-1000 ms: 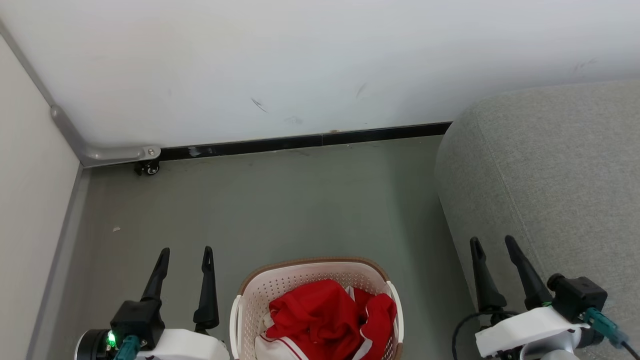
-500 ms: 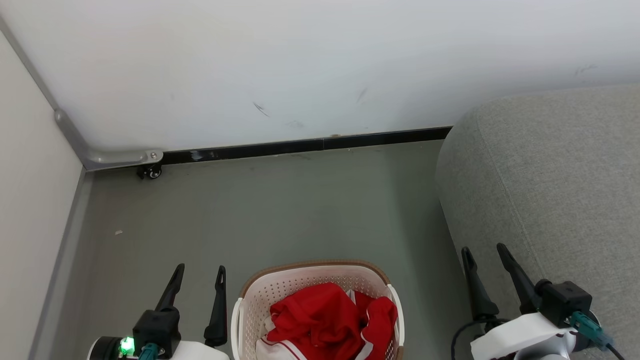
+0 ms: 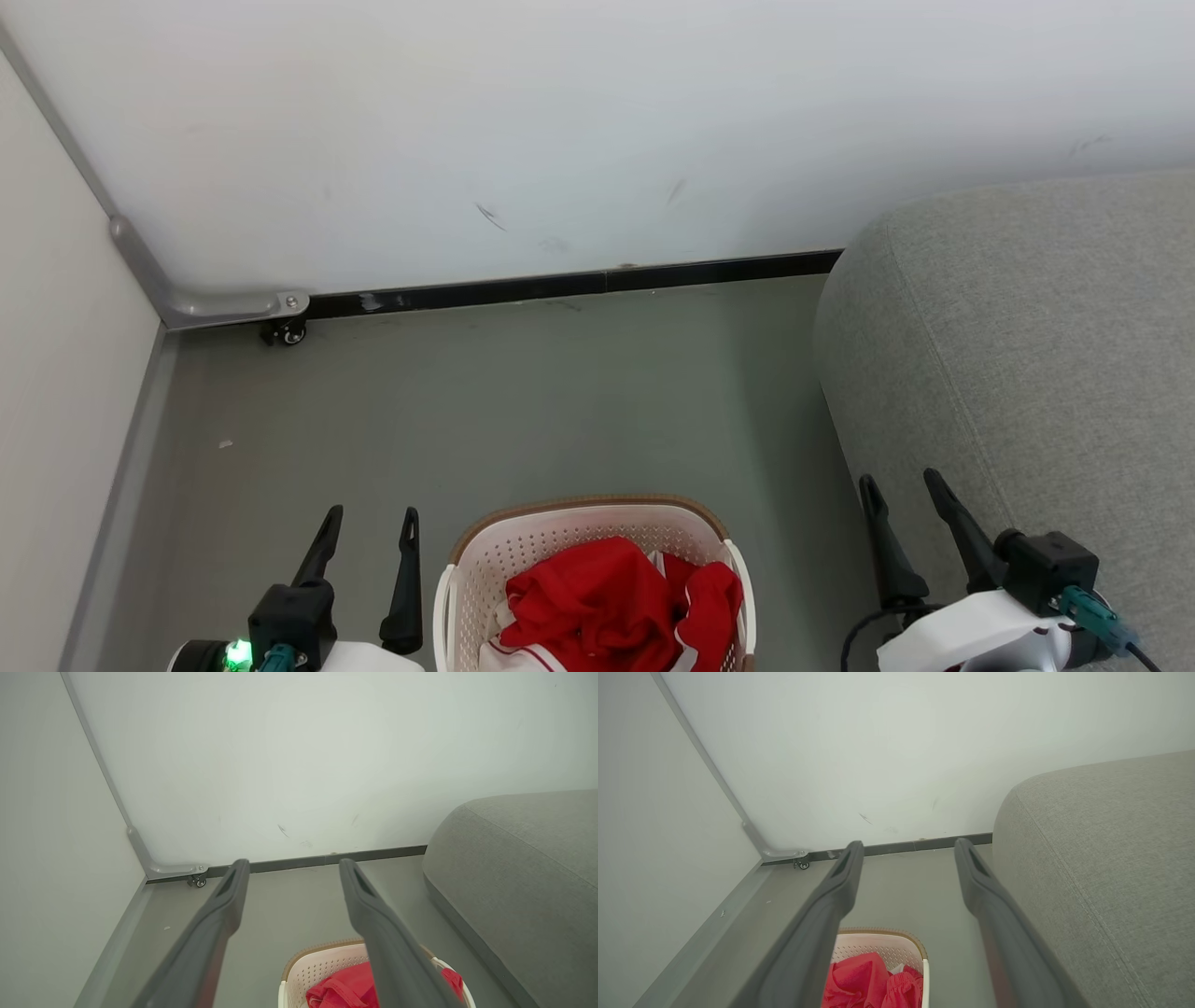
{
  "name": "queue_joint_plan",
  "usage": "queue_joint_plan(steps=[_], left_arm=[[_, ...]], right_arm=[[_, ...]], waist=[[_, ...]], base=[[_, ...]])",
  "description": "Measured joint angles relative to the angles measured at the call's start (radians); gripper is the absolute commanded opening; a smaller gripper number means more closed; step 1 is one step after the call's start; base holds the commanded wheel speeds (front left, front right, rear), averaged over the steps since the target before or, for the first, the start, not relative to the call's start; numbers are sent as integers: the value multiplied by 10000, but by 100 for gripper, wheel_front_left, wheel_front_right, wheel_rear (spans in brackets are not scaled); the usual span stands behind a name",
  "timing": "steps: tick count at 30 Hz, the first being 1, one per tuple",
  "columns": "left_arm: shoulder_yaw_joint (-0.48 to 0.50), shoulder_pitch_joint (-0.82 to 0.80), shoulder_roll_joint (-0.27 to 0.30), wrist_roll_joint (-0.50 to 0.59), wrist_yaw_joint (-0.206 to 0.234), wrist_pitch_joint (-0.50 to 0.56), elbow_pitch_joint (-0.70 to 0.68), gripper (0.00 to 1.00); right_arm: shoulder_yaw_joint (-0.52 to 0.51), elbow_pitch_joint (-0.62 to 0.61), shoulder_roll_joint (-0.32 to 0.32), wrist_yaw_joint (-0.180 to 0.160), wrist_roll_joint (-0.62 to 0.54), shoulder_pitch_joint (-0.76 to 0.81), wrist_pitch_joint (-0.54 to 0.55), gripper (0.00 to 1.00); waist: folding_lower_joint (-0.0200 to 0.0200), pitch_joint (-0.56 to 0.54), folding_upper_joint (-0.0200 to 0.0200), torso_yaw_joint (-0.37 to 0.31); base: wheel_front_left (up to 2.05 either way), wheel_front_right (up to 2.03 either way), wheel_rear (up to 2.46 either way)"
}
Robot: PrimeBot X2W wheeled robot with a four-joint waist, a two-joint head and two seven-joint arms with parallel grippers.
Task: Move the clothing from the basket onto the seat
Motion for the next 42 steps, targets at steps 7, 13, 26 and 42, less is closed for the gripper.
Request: queue_joint_plan(steps=[7,13,26,42], left_arm=[[-13,-1,-2,-21,29,0,104,100],[-12,-4,-6,-88,31,0,163,100],[-12,-54,-10,-90,88,0,203,100],[-224,-890,54,23,-54,0,594,100]], right_arm=[[98,94,0,0,0,-1,96,100],[125,142,0,0,2,-1,107,100],[98,119,0,0,98,-4,107,100],[-499,-226,2,0,73,-16,58,100]], waist=[[0,-40,0,19],[0,-40,0,30],[-1,122,0,28],[-2,699,0,-142]], base=[[0,0,0],[0,0,0],[0,0,0],[0,0,0]])
